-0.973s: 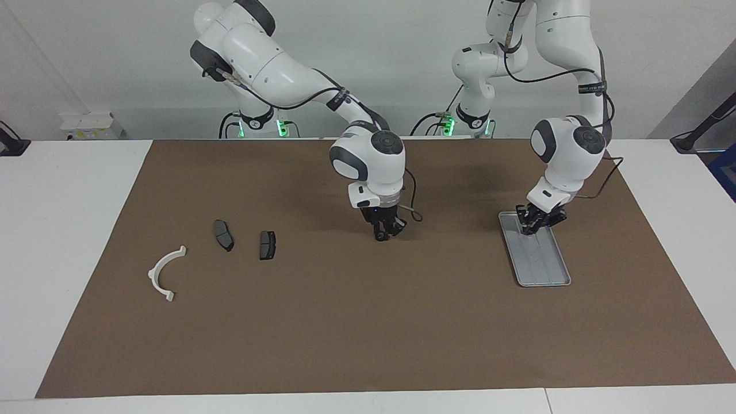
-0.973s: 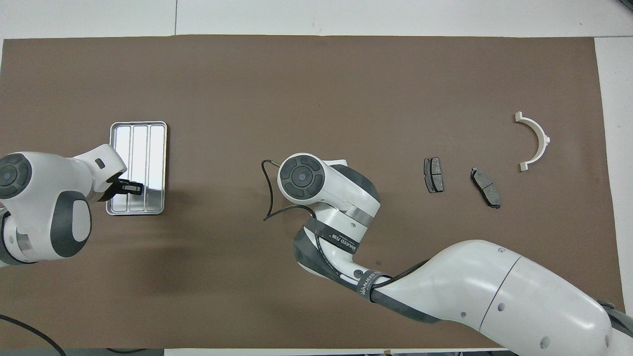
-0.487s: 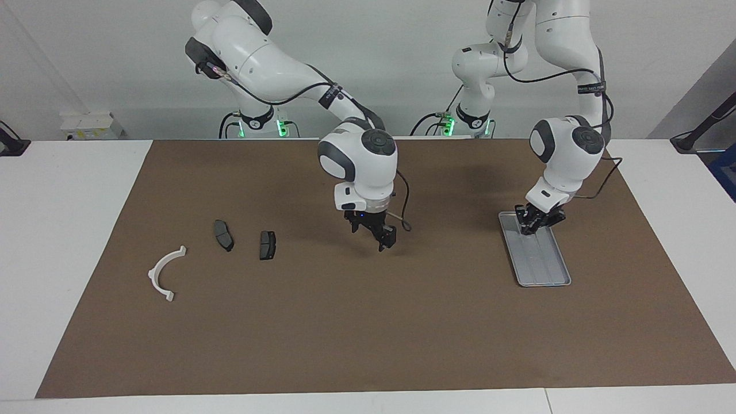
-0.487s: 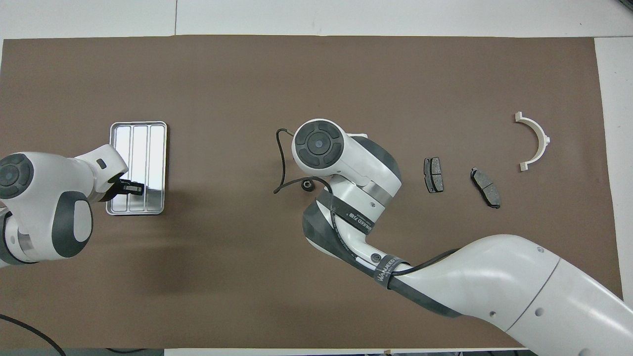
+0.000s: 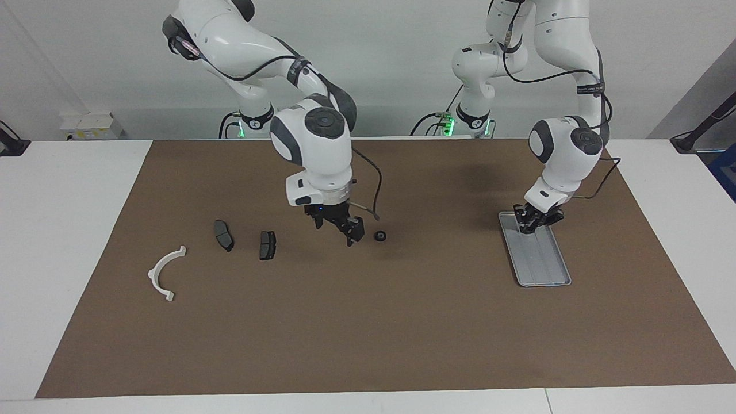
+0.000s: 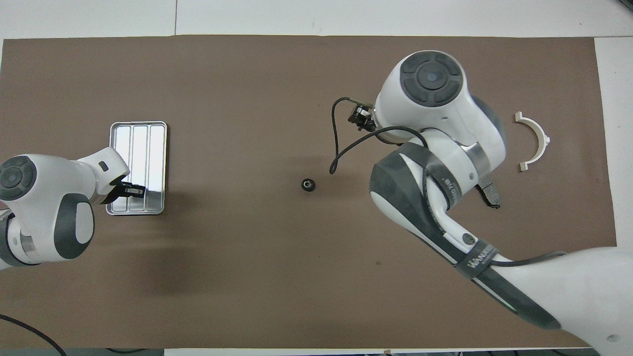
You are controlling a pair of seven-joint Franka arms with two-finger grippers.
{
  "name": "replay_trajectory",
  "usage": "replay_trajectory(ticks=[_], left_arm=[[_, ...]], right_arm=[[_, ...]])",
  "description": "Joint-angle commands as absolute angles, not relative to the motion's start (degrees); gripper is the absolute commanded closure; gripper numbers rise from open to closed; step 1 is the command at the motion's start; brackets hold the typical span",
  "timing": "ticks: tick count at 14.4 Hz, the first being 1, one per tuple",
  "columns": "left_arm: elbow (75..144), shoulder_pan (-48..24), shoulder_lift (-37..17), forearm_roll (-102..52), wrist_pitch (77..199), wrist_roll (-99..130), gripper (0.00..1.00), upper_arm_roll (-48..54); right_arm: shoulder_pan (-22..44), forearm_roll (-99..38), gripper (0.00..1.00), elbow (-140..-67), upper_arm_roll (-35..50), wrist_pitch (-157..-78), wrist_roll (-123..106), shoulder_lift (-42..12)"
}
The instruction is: Pick bearing gear from pile to tray
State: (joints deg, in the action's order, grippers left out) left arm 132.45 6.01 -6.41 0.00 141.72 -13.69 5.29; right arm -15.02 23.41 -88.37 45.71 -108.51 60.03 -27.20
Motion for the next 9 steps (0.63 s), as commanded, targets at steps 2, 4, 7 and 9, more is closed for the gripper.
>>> replay_trajectory(ticks=[2, 4, 7, 9], left_arm=[[133.07, 5.63, -5.89, -0.88, 142.48, -14.94, 0.16, 5.1], [131.93, 5.62, -5.45, -0.88, 140.64, -14.94, 0.06, 5.1], [127.62, 3.27, -4.57, -0.88, 133.69, -9.01, 0.06, 5.54], [127.44, -2.95, -4.57, -0.7, 134.73, 3.53, 0.06, 5.36]], right_arm=[[-24.94, 20.14, 0.0, -89.3, 48.69, -105.3, 38.99, -24.61], [-27.85, 19.69, 0.0, -89.3, 48.78, -103.98, 31.76, -23.82], [-30.23, 19.69, 0.0, -89.3, 48.69, -103.01, 25.33, -23.03], [-31.46, 19.69, 0.0, -89.38, 48.69, -103.01, 22.34, -23.03]])
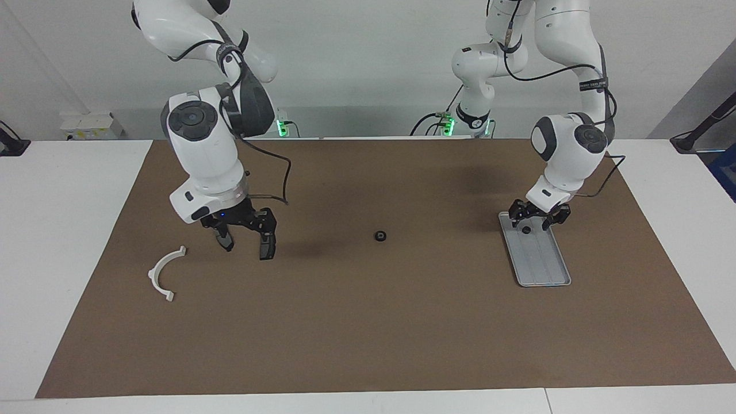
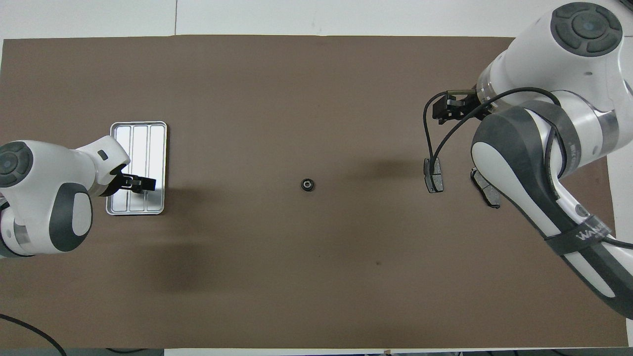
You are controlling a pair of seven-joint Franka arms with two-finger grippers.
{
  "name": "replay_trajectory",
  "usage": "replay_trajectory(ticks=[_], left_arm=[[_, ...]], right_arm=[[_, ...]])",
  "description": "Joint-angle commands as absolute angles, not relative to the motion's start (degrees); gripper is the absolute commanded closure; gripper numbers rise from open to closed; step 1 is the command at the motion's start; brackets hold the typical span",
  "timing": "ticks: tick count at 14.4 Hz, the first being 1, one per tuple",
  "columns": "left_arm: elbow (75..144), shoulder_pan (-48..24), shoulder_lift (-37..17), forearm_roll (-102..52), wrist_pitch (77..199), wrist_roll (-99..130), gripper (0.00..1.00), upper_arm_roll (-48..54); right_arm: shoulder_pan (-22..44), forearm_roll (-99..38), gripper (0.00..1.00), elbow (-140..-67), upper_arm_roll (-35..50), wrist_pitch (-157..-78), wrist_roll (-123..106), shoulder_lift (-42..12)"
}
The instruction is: Pick bearing gear from pile to tray
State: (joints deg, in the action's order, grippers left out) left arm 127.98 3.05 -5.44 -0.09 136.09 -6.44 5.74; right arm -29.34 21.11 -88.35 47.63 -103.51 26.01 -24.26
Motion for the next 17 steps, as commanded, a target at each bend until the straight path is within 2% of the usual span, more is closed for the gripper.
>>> replay_trajectory(ticks=[1, 6, 12, 17], left_arm=[[127.44, -5.86, -4.66, -0.27, 135.17, 9.17, 0.06, 5.36], [124.37, -17.47, -6.15, -0.26, 135.35, 28.53, 0.06, 5.36], [114.63, -26.36, -15.8, 4.29, 134.38, 45.23, 0.06, 5.19], [107.59, -30.58, -20.91, 6.5, 130.08, 52.37, 0.06, 5.19]], right_arm=[[-31.73, 19.69, 0.0, -89.38, 48.6, -103.01, 21.8, -23.03], [-31.73, 19.69, 0.0, -89.47, 48.52, -102.92, 21.8, -22.67], [-31.82, 18.73, 0.0, -89.82, 48.6, -102.4, 21.62, -21.01], [-28.58, 12.15, 0.0, -91.4, 44.58, -101.51, 20.75, -13.99]])
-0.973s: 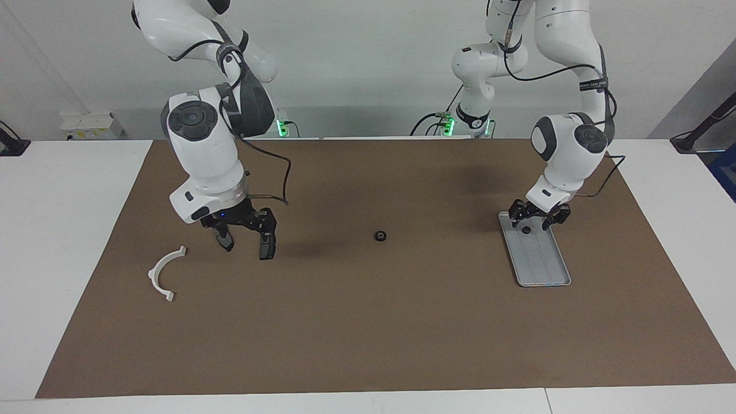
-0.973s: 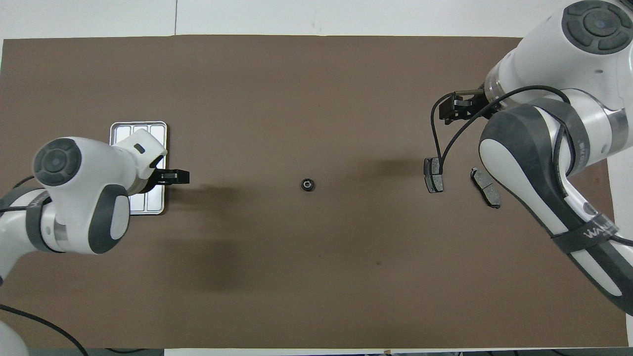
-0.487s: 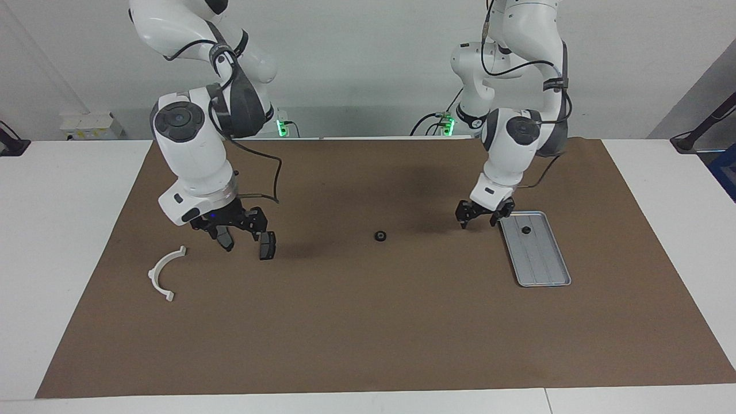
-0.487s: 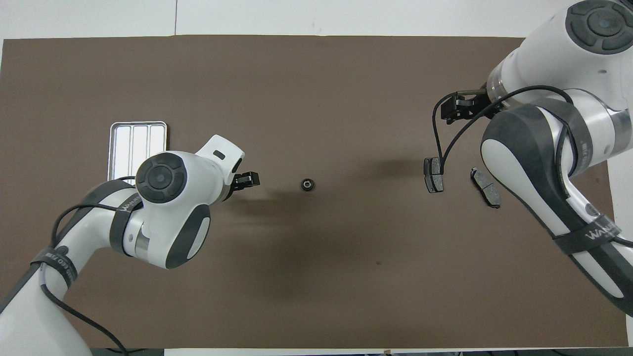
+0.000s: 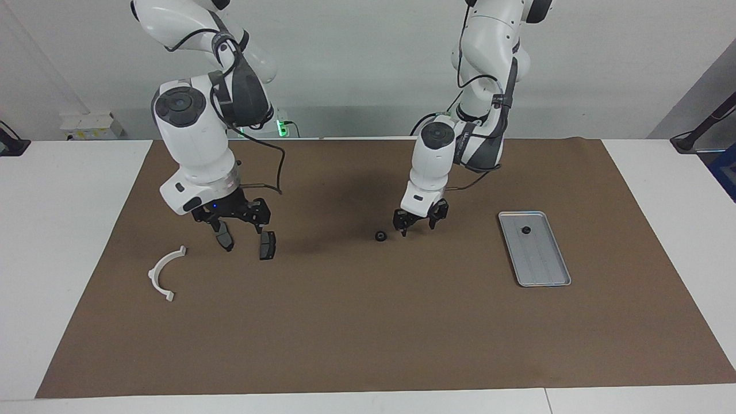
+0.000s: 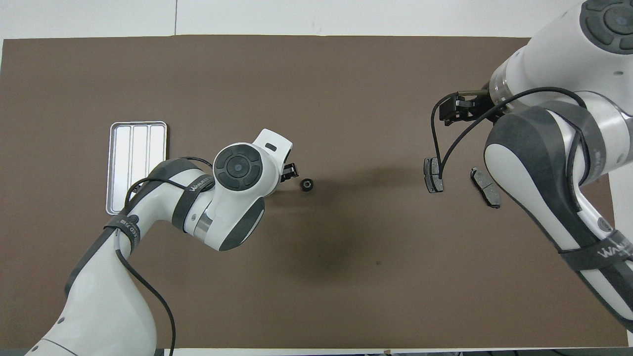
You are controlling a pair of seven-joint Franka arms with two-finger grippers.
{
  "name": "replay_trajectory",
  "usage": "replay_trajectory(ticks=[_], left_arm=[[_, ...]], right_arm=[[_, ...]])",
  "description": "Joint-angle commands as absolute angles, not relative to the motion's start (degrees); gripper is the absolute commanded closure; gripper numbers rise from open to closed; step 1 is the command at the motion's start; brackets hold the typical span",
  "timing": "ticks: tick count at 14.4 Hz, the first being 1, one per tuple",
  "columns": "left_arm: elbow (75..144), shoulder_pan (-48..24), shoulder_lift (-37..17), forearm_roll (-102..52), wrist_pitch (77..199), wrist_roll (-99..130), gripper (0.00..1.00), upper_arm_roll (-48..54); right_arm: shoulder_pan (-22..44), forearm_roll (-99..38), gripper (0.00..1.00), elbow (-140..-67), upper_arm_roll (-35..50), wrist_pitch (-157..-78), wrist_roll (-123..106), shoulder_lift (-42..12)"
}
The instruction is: Pick bearing gear from pile to tray
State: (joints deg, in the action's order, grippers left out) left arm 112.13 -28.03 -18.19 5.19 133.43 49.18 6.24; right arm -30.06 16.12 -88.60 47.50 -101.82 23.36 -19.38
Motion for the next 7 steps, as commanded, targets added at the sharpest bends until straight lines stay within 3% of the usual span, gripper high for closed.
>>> replay_trajectory(ticks=[1, 5, 7], left_arm=[[106.97, -31.37, -21.53, 6.5, 130.08, 53.34, 0.06, 5.1], [106.88, -33.13, -21.71, 6.5, 130.17, 55.28, 0.07, 5.1], [106.88, -33.49, -21.88, 6.5, 130.43, 55.37, 0.07, 5.19]], right_arm=[[-25.0, 10.13, 0.0, -91.75, 40.21, -101.51, 18.48, -12.32], [-4.35, 1.77, 0.0, -91.93, 13.68, -100.2, 8.81, -7.48], [0.77, 0.53, 0.0, -92.02, 7.15, -99.23, 6.78, -5.81]])
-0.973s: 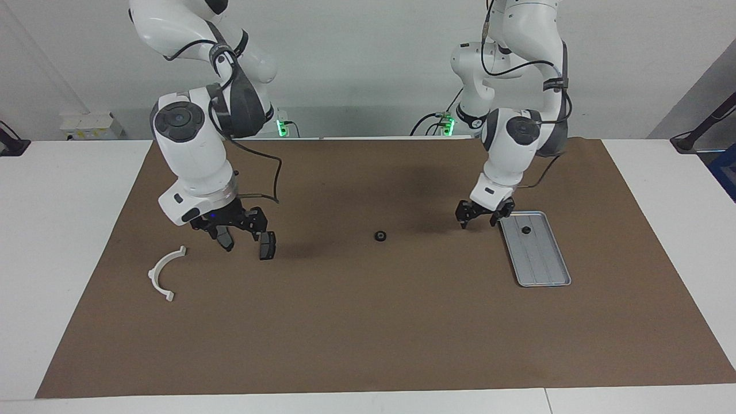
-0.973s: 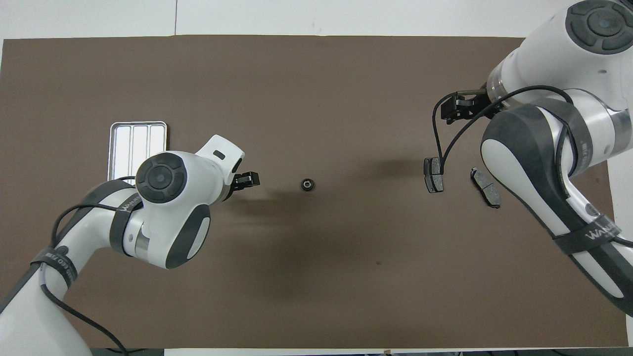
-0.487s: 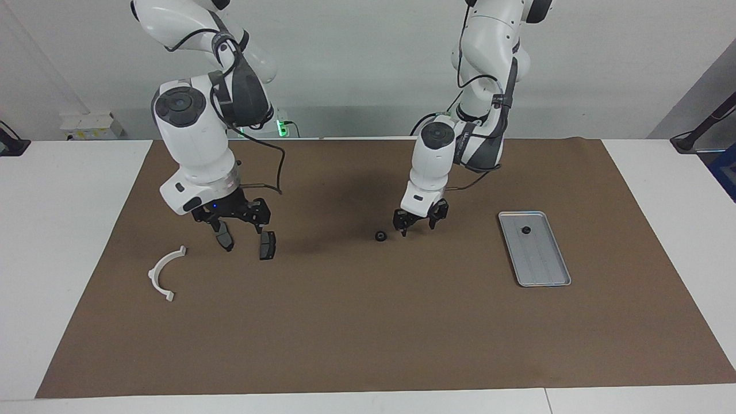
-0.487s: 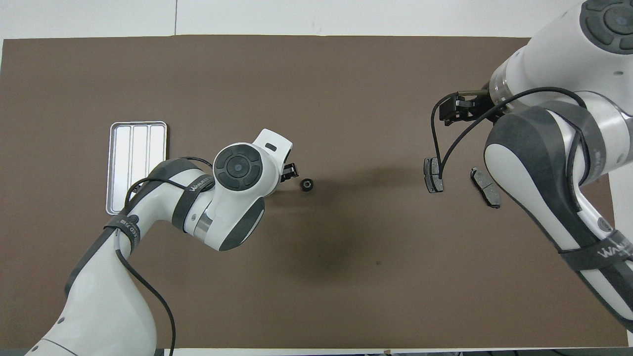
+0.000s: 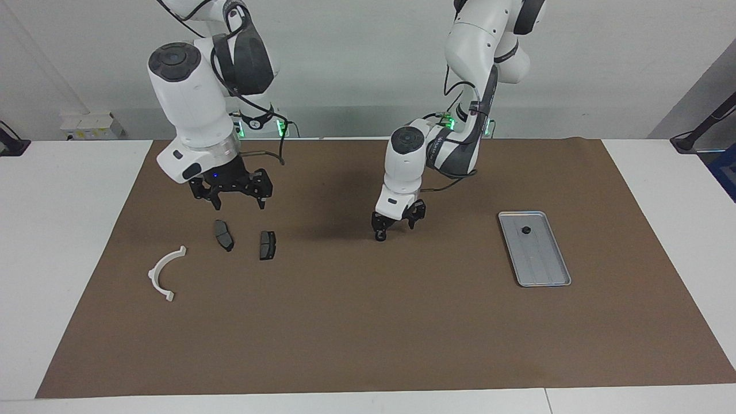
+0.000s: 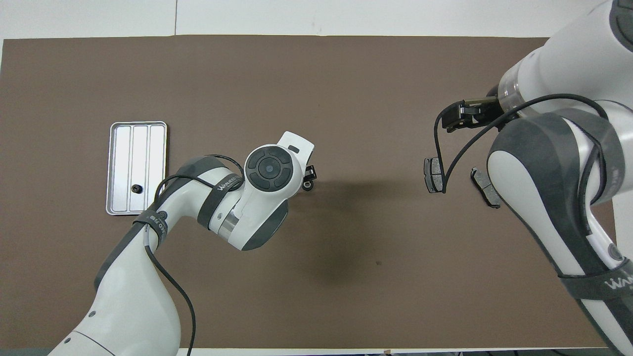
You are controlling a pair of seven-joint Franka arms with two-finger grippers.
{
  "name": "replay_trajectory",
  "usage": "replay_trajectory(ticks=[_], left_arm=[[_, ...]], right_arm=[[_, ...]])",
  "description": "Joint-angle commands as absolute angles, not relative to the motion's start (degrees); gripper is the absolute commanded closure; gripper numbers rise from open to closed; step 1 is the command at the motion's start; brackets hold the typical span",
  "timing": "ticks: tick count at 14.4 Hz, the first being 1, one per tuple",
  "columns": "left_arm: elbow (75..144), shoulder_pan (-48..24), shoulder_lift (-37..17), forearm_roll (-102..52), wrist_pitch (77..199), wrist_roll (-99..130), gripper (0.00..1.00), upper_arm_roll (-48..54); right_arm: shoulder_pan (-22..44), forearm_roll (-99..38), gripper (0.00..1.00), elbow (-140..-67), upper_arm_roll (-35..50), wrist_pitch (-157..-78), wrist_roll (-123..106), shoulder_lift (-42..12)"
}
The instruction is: Pick bearing gear from pile to tray
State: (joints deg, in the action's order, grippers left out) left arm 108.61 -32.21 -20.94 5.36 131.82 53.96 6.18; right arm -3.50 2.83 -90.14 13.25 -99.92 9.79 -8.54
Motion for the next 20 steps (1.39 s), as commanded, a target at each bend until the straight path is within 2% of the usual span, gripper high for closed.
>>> replay_trajectory(ticks=[1, 4, 11, 15, 20], left_arm=[[106.88, -33.75, -21.88, 6.5, 130.52, 55.46, 0.07, 5.19], [106.79, -34.28, -22.5, 6.42, 130.96, 55.81, 0.07, 5.19], [106.09, -35.42, -23.64, 6.5, 131.04, 55.9, 0.07, 5.19], [105.47, -35.51, -23.99, 6.5, 131.04, 55.9, 0.07, 5.19], [102.04, -36.65, -27.51, 6.94, 130.17, 57.3, 0.06, 5.01]], right_arm=[[1.57, 0.44, 0.0, -92.02, 5.64, -98.27, 5.72, -5.02], [4.39, 0.44, 0.0, -93.69, 1.77, -96.95, 2.99, -1.94], [3.69, 0.53, 0.0, -92.99, 1.76, -88.95, 2.99, 0.26], [3.69, 0.53, 0.0, -93.08, 1.49, -89.29, 2.2, 0.35], [4.3, 0.35, 0.0, -93.16, 0.53, -90.7, 1.84, 0.35]])
